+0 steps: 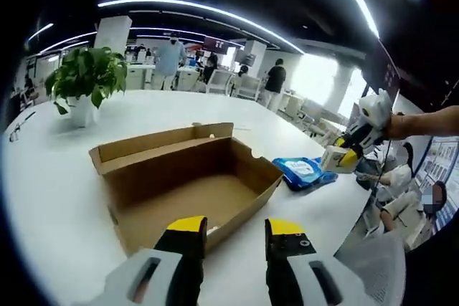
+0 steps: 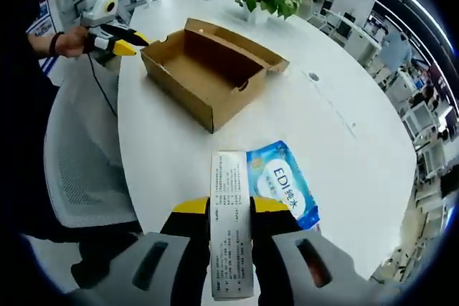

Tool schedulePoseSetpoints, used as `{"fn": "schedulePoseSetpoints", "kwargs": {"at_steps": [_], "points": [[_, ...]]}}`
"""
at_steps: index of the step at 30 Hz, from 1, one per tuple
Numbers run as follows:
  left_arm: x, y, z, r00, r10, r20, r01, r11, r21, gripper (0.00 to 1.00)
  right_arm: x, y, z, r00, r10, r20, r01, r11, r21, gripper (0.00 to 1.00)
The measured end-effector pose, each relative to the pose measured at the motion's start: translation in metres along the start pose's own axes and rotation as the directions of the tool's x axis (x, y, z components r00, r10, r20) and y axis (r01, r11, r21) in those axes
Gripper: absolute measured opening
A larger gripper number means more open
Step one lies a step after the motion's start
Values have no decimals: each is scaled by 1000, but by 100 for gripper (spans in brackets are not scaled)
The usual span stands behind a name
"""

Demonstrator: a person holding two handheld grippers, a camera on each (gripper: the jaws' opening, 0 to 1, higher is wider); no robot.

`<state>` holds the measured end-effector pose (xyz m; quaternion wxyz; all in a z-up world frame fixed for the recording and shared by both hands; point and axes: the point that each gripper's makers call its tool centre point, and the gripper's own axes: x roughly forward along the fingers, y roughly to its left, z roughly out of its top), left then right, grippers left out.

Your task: Operate the shoe box by opening the lid, removing the specified soft item, and placing it in the target area until the item is outside and the box remains undamaged.

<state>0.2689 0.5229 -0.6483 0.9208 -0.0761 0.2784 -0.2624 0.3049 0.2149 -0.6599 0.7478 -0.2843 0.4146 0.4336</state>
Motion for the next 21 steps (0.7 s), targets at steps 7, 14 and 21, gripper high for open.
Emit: {"fn": "schedulePoseSetpoints", "kwargs": {"at_steps": [7,14,21], "points": [[13,-17,0,1000,-25,-15,25,1000,16,32,-8,0,-58,999,-15,-30,18,995,103,18],[21,-32,0,999,-31,-30,32,999,31,32,-17,-1,-104,998,-31,-63,40,986,160,18],[29,-45,2,999,-32,-32,33,999,32,32,-22,-12,-134,996,-40,-84,56,979,194,18]]}}
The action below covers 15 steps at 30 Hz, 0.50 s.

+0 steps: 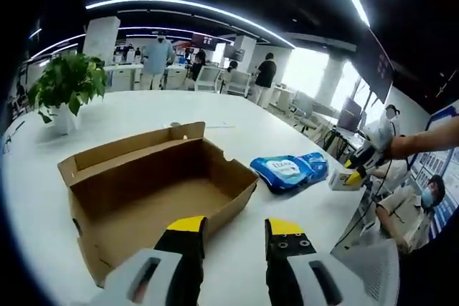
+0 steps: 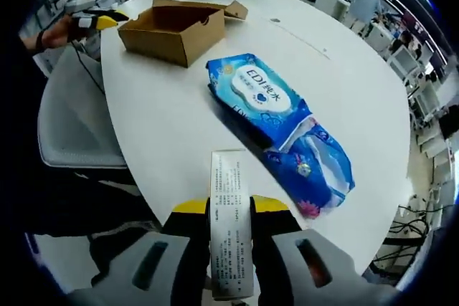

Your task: Operate the shoe box by opening the lid, removing the specified soft item, and placing it in the target area until the item is outside and the box remains undamaged.

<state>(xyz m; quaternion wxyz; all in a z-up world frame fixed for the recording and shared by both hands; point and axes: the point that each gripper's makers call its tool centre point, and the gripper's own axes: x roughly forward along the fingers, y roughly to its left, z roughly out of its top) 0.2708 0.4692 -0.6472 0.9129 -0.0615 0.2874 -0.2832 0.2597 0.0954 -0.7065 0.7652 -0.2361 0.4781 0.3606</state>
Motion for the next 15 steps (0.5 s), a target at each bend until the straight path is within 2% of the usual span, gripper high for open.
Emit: {"fn": "schedulePoseSetpoints", "kwargs": {"at_steps": [8,15], "points": [[4,-7,2,1000,10,0,-10,1000,-12,32,-1,-22,1,1000,-7,2,7,1000,-5,18],[1,-3,1,999,47,13,-47,998,-36,32,-9,-54,24,1000,-24,14,25,999,-46,18]]}}
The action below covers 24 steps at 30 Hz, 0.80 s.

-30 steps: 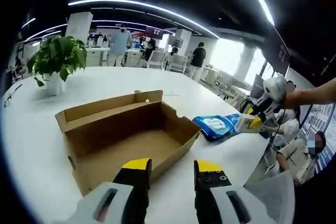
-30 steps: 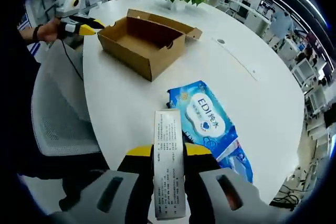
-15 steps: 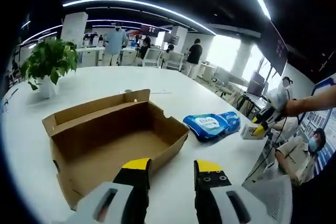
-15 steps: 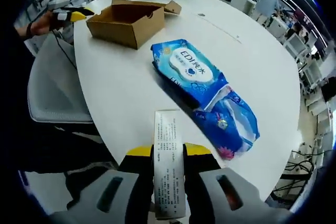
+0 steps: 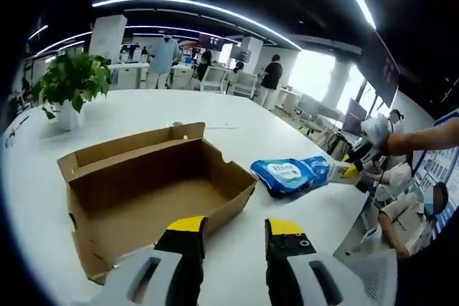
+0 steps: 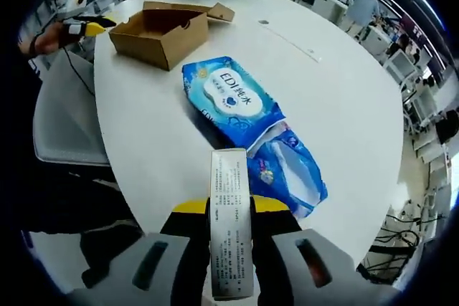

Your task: Operate the shoe box by opening the lid, removing the specified soft item, and placing it in the target area until the item is outside and the box remains undamaged.

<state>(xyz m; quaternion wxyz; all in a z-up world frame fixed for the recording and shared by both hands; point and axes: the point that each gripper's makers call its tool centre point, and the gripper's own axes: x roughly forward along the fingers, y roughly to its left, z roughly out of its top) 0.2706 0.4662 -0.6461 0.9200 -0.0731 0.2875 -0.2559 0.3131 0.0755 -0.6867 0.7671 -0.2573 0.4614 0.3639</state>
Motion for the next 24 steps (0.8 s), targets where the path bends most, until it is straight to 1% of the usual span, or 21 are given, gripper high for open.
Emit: {"fn": "schedulePoseSetpoints", "kwargs": {"at_steps": [3,5,7,11,15,18,20,21,22,23,24], "points": [[-2,4,-2,1000,18,5,-18,1000,-16,32,0,-11,8,1000,-5,-8,4,999,-35,18],[-4,5,-3,999,32,9,-31,999,-30,32,0,-24,14,999,-23,-22,21,996,-86,18],[-6,7,-3,999,45,14,-44,998,-39,32,0,-33,21,999,-30,-27,27,994,-110,18],[-11,9,-1,997,74,32,-72,996,-57,32,2,-53,35,999,-38,-22,35,992,-125,18],[-18,15,0,992,111,53,-106,991,-87,32,8,-72,45,998,-55,-29,50,989,-139,18],[-22,18,-3,990,129,53,-124,988,-97,32,13,-87,54,998,-64,-29,59,988,-146,18],[-26,19,-5,989,141,54,-135,985,-104,32,16,-94,60,997,-65,-30,59,987,-148,18],[-29,21,-6,987,149,56,-143,984,-109,32,16,-94,61,997,-65,-31,60,987,-149,18],[-30,22,-6,986,157,56,-150,982,-113,33,19,-96,64,997,-64,-35,58,987,-152,18],[-33,24,-7,984,168,58,-161,980,-118,33,25,-106,69,997,-65,-38,58,986,-157,18],[-35,26,-7,983,175,59,-167,978,-123,33,27,-108,70,997,-64,-42,56,985,-163,18]]}}
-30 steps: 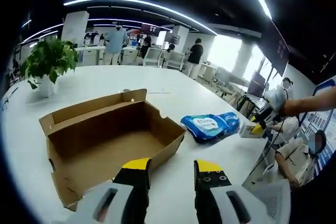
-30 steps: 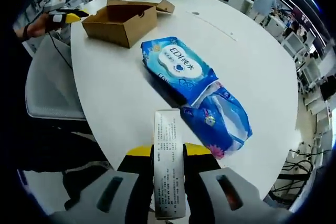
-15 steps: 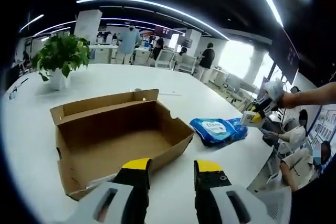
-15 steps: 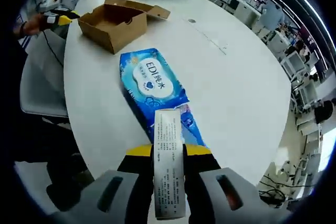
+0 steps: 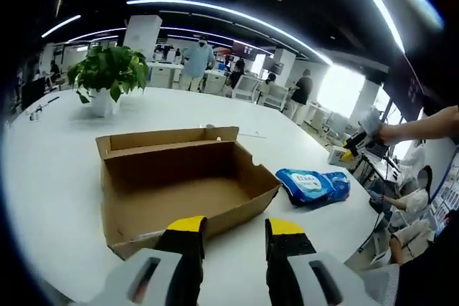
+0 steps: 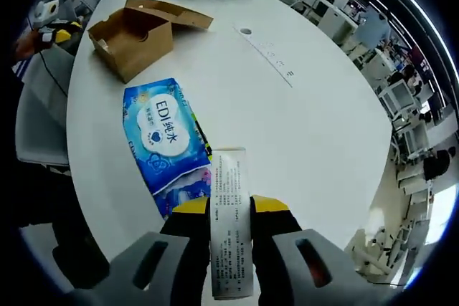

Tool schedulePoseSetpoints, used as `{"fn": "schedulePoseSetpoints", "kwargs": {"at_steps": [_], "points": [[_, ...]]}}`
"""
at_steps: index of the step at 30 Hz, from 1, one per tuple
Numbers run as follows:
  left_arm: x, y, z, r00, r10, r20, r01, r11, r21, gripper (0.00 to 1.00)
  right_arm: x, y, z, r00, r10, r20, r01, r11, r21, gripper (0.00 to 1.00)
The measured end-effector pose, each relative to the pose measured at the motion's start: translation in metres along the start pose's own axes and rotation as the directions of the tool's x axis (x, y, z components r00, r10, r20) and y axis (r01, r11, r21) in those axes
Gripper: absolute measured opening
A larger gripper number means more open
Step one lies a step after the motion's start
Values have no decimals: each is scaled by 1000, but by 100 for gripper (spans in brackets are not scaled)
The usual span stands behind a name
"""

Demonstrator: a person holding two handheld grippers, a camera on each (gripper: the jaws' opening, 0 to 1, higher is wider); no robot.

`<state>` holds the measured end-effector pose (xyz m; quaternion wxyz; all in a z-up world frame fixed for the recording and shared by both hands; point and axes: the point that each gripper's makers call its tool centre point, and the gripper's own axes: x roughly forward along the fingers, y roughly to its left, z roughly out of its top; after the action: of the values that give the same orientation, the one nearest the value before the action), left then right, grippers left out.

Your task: Operate the shoe box by opening the lid, removing the specified soft item, and placing it in the target area until the item is outside and the box remains undamaged.

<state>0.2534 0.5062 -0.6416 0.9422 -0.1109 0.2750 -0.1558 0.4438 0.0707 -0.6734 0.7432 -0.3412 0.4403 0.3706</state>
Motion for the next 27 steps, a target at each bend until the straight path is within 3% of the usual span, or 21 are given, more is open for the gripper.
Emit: {"fn": "schedulePoseSetpoints", "kwargs": {"at_steps": [8,14,24,27], "points": [[-11,11,5,999,50,16,-50,999,-11,33,20,8,-2,997,25,-79,-33,993,-109,18],[-16,17,4,997,81,19,-81,996,-25,33,37,13,-5,991,44,-130,-71,975,-211,18],[-17,17,0,995,102,8,-102,994,-34,33,65,24,-23,969,65,-240,-157,908,-388,18],[-15,13,-2,995,101,1,-101,994,-39,33,67,24,-25,966,58,-253,-160,900,-405,18]]}}
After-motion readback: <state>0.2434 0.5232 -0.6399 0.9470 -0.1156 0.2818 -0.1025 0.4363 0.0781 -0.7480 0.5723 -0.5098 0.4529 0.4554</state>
